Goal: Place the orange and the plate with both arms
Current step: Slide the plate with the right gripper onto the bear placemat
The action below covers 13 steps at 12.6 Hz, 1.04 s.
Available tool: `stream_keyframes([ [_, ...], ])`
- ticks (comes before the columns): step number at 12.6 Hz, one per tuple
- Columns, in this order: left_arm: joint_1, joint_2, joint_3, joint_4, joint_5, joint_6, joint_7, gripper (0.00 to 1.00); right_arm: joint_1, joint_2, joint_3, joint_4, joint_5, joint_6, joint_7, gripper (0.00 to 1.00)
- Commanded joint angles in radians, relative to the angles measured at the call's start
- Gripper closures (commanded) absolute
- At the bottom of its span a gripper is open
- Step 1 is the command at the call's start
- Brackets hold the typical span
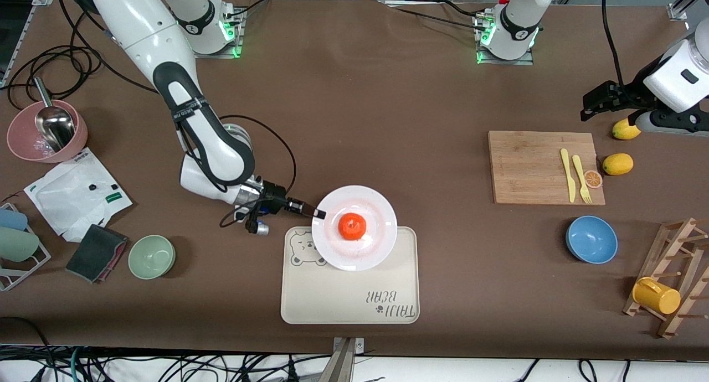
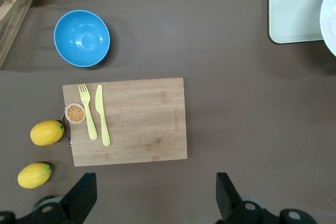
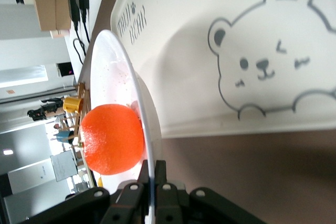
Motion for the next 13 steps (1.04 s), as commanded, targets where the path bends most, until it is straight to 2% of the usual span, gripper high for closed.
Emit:
stream_keyframes([
  [1, 0.004, 0.009, -0.001, 0.024, 0.022, -0.013, 0.004, 0.00, 0.002, 0.156, 0.001, 0.214, -0.048, 0.000, 0.051, 1.00],
  [4, 0.003, 0.010, -0.006, 0.025, 0.023, -0.014, 0.001, 0.00, -0.001, 0.250, -0.010, 0.340, -0.090, 0.000, 0.054, 1.00],
  [7, 0.003, 0.010, -0.001, 0.025, 0.023, -0.014, 0.001, 0.00, 0.005, 0.315, -0.012, 0.416, -0.124, 0.003, 0.055, 1.00],
  [13, 0.003, 0.010, -0.003, 0.024, 0.022, -0.014, 0.003, 0.00, 0.027, 0.332, -0.012, 0.428, -0.114, 0.013, 0.058, 1.00],
])
